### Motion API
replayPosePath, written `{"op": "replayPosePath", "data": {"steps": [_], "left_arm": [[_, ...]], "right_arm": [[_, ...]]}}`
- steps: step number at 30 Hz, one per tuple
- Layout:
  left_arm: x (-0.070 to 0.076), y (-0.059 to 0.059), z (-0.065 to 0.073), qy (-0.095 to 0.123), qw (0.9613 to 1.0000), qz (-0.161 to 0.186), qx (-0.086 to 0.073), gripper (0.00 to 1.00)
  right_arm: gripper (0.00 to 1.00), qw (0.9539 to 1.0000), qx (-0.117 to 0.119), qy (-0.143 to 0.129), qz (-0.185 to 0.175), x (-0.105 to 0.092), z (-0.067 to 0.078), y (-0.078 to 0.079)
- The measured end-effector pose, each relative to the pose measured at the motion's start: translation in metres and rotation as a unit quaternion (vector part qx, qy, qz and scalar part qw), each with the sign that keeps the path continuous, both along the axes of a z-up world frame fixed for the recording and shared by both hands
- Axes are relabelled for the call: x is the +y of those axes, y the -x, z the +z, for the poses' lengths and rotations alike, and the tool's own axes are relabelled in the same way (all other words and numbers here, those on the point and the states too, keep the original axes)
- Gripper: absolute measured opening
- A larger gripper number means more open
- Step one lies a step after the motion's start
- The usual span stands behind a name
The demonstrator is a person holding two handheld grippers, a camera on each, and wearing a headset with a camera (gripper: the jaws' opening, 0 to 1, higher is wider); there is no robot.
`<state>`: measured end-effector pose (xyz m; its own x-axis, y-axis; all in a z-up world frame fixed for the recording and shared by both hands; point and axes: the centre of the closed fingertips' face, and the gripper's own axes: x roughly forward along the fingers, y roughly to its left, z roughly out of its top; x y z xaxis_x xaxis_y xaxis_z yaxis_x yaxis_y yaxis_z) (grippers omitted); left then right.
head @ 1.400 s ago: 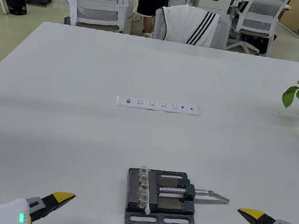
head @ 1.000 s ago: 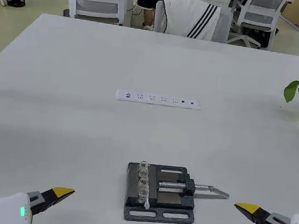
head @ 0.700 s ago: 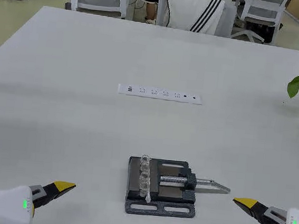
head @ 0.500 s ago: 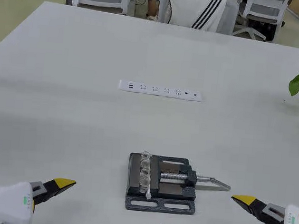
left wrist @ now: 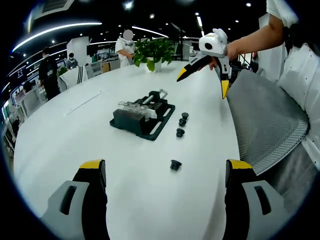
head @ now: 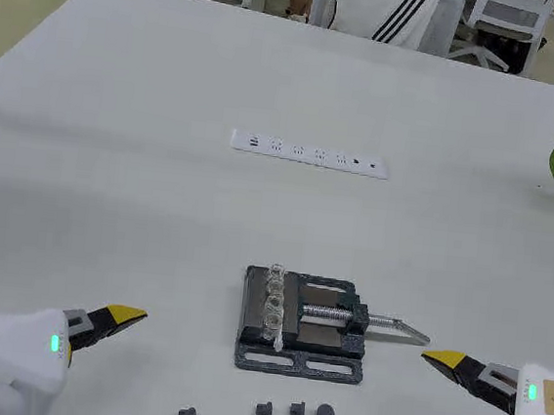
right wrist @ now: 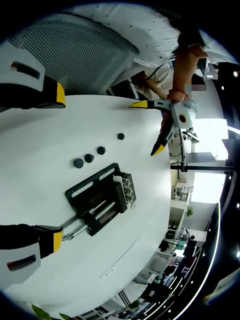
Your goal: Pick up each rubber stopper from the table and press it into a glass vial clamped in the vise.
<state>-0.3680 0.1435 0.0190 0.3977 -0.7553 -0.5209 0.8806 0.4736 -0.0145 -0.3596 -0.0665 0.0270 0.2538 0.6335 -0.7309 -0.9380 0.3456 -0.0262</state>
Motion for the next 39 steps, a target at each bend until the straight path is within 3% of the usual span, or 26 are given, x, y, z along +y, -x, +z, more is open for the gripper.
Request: {"op": "replayPosePath", "data": {"steps": [7, 18, 25, 32, 39], "left_arm": [[-0.001, 0.002, 0.0, 0.002, 1.0, -0.001, -0.001, 0.99], [-0.001, 0.002, 0.0, 0.004, 1.0, -0.002, -0.006, 0.99], [-0.001, 0.002, -0.001, 0.007, 1.0, -0.003, -0.005, 0.99], [-0.001, 0.0, -0.001, 0.014, 0.9999, 0.003, -0.007, 0.99], [-0.003, 0.001, -0.003, 0.021, 0.9997, 0.005, -0.006, 0.99]], "right_arm": [[0.91, 0.9995, 0.006, 0.015, 0.028, 0.01, 0.003, 0.003], [0.7, 0.9951, 0.027, 0.059, 0.075, 0.027, -0.002, 0.002], [0.54, 0.9882, 0.04, 0.103, 0.106, 0.036, -0.01, -0.002], [0.43, 0.9836, 0.048, 0.118, 0.128, 0.048, -0.016, -0.006], [0.26, 0.9738, 0.044, 0.16, 0.156, 0.05, -0.03, -0.007]]}}
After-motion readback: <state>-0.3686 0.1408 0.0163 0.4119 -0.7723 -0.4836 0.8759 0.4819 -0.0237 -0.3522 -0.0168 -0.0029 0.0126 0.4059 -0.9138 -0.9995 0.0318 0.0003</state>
